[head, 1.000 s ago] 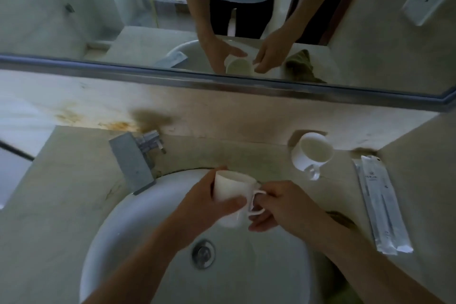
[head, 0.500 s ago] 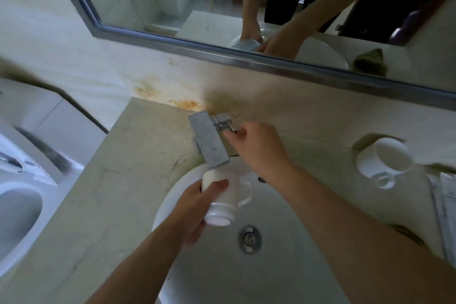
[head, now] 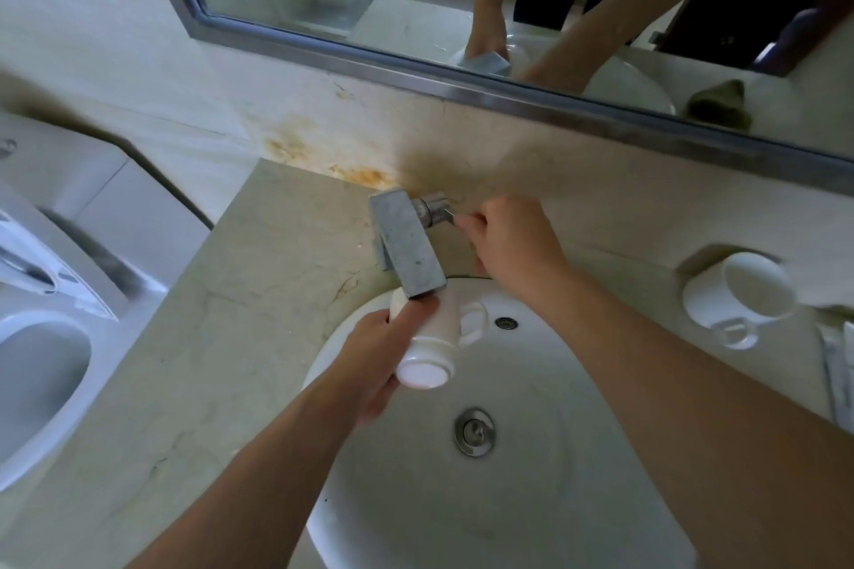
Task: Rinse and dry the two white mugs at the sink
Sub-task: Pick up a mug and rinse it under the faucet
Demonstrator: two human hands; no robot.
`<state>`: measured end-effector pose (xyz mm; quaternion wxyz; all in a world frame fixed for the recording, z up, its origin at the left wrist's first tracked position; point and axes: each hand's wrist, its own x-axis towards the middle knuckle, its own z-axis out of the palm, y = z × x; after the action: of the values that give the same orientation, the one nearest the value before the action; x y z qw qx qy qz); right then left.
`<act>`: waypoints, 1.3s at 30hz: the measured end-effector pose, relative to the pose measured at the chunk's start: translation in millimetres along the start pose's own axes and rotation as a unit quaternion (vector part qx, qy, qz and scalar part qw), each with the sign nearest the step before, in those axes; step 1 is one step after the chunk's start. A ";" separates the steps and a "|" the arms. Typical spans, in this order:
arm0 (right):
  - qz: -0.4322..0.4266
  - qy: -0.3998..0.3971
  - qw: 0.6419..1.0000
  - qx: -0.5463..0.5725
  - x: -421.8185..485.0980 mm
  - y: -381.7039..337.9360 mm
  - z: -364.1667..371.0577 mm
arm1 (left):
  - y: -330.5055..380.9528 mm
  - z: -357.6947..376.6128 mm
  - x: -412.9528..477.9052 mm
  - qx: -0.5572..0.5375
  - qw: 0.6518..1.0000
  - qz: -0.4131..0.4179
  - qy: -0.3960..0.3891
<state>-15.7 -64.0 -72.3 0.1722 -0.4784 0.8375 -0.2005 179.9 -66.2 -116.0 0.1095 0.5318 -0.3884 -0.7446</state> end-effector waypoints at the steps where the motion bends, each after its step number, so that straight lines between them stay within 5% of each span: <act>1: 0.015 -0.006 1.000 0.000 -6.3 2.9 -1.9 | 0.2 -0.2 0.6 -0.001 1.000 -0.001 0.002; 4: 0.109 -0.125 0.984 0.065 -38.9 13.5 -2.2 | 0.1 0.2 0.5 -0.005 1.000 0.000 0.001; 7: 0.227 -0.276 0.901 0.247 -73.9 18.8 2.7 | -4.5 1.9 -1.7 -0.016 0.999 0.028 -0.001; 11: 0.245 -0.274 0.857 0.361 -89.4 31.9 10.3 | -12.1 1.4 -6.2 0.002 0.997 0.062 -0.043; 16: 0.216 -0.243 0.858 0.397 -91.6 38.8 16.1 | -7.1 -6.6 -9.7 -0.021 0.995 0.012 -0.096; 19: 0.129 -0.227 0.912 0.316 -93.3 40.5 17.8 | -2.6 -11.8 -5.0 -0.024 0.997 0.005 -0.070; 23: -0.005 -0.182 0.964 0.196 -100.2 42.5 25.3 | 2.4 -13.7 9.9 0.126 0.992 -0.001 -0.002; 25: -0.074 -0.174 0.970 0.154 -104.2 42.6 29.8 | 9.3 -11.1 20.1 0.295 0.954 0.040 0.037; 27: -0.124 -0.175 0.970 0.115 -107.6 43.7 34.1 | 15.3 -7.3 30.8 0.524 0.840 0.120 0.073; 28: -0.138 -0.176 0.970 0.098 -109.0 44.3 35.3 | 16.6 -4.5 34.4 0.591 0.786 0.159 0.087; 30: -0.134 -0.178 0.970 0.095 -110.4 49.3 38.1 | 16.2 -2.1 40.9 0.631 0.744 0.195 0.101; 32: -0.092 -0.174 0.971 0.136 -111.9 55.8 39.0 | 16.0 0.4 41.3 0.605 0.769 0.175 0.106; 36: -0.104 -0.109 0.975 0.165 -115.8 62.4 40.4 | 17.0 15.5 28.6 0.355 0.930 -0.004 0.096; 39: -0.122 -0.083 0.974 0.173 -122.6 63.5 42.3 | 11.1 16.7 26.5 0.329 0.938 -0.041 0.097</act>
<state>17.3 64.7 -128.6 0.2959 -0.5546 0.7083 -0.3212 151.6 -81.3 -124.8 -0.0655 0.6230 -0.5771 -0.5240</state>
